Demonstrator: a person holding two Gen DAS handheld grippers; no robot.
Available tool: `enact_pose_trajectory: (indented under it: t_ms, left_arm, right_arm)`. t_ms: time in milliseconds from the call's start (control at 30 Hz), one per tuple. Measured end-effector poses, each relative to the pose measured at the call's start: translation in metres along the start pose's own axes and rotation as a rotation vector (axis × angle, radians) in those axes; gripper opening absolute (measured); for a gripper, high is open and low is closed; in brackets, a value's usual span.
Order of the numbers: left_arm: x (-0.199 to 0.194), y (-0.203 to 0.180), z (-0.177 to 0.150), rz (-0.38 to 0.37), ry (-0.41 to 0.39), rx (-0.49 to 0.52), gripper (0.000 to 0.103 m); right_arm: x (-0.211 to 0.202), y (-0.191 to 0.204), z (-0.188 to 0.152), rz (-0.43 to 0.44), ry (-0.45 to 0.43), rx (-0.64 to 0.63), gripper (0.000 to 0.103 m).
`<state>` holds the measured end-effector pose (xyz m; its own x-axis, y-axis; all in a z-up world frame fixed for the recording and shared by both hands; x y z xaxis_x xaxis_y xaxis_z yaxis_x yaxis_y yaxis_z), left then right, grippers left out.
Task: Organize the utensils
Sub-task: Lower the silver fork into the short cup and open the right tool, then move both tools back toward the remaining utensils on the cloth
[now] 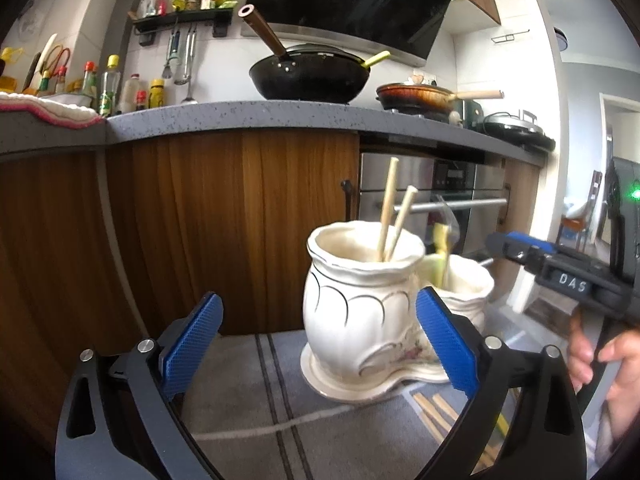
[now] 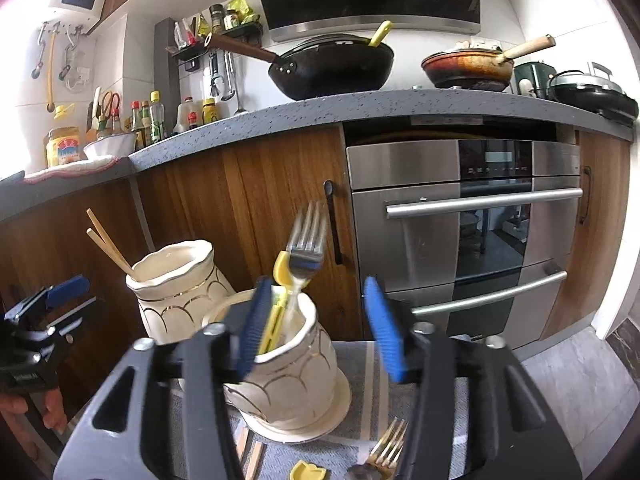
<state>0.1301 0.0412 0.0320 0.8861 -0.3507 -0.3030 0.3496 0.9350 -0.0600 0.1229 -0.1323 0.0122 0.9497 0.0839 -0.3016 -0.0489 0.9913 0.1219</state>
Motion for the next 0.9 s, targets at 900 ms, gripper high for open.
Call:
enact_pose_trajectory:
  t_ms: [900]
  left_arm:
    - [-0.004, -0.06, -0.064, -0.041, 0.291, -0.024, 0.098]
  right_arm:
    - [-0.033, -0.054, -0.078, -0.165, 0.259, -0.015, 0.097]
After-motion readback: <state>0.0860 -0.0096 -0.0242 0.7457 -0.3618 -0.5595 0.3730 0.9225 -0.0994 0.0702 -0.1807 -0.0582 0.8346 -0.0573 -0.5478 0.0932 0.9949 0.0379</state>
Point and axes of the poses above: each gripper's, at about its wrist camera, not at the fingertips, and x roughly the way its jaws point, y to its left, z to its top, the point moved 5 cm from there along x, roughly the way its jaws point, and after that the axes turned 9 degrees about -z, right-handed, at the moved point
